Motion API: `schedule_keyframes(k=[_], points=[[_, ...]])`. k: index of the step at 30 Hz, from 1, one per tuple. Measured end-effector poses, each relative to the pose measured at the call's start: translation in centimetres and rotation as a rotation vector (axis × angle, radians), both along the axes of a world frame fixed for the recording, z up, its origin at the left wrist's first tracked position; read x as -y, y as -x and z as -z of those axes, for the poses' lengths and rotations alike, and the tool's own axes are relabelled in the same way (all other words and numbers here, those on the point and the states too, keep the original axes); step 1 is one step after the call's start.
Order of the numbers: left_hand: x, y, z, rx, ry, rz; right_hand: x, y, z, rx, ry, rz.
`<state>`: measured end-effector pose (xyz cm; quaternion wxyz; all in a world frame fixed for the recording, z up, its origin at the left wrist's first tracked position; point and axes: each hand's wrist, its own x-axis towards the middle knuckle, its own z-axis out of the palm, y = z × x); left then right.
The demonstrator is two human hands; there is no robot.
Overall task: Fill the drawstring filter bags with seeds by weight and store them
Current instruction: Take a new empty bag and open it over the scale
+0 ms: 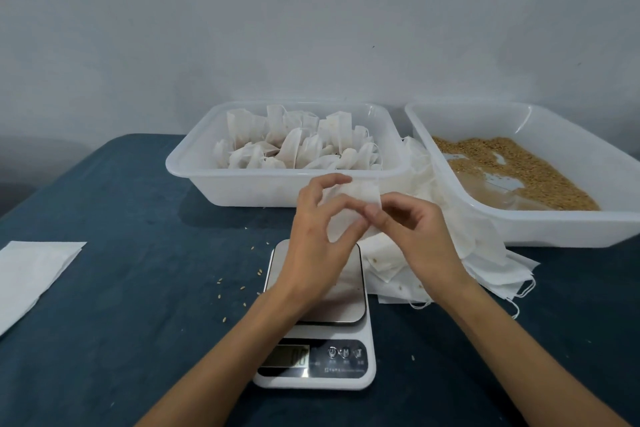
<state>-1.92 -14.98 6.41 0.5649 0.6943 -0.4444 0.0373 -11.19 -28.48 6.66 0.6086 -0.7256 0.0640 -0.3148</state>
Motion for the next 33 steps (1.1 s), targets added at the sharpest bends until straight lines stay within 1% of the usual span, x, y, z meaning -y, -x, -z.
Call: schedule_keyframes(k=[1,3,5,6,7,8,10,11,16,20,25,27,30,33], points=[[0.0,0.0,-0.2,-0.083,0.033,-0.017,0.2,0.0,0.0,0.004,-0.044,0.012],[-0.1,-0.3,-0.8,-0.358,0.114,-0.033,0.7,0.1,0.0,0.016,-0.167,0.019],[-0.4,-1.2,-1.2,-0.664,0.151,0.049,1.1,0.1,0.0,0.019,-0.225,0.026],[-0.4,-1.5,-1.3,-0.754,0.130,0.116,1.2,0.1,0.0,0.015,-0.209,0.051],[-0.5,-1.6,-1.2,-0.769,0.102,0.162,1.2,0.1,0.0,0.008,-0.163,0.100],[-0.5,-1.5,-1.0,-0.731,0.082,0.162,1.3,0.0,0.2,0.002,-0.093,0.171],[-0.3,-1.2,-0.6,-0.624,0.085,0.103,1.6,0.0,0.7,-0.005,0.046,0.308],[-0.1,-1.2,-0.4,-0.590,0.094,0.077,1.6,0.0,0.9,-0.003,0.083,0.336],[0.1,-1.7,0.0,-0.580,0.133,0.046,0.9,0.1,0.8,0.030,0.040,0.208],[0.0,-1.5,0.1,-0.530,0.104,0.063,0.6,0.0,0.6,0.000,0.025,0.120],[0.2,-1.9,0.1,-0.626,0.166,-0.024,0.9,0.2,0.5,-0.024,-0.025,0.202],[0.2,-2.0,-0.1,-0.678,0.185,-0.020,1.0,0.4,0.3,0.001,-0.021,0.152],[0.0,-1.9,-0.1,-0.686,0.177,-0.011,0.4,0.4,0.1,0.005,-0.001,-0.006],[0.0,-2.1,-0.1,-0.676,0.190,-0.053,0.2,0.2,0.4,-0.012,0.017,0.012]])
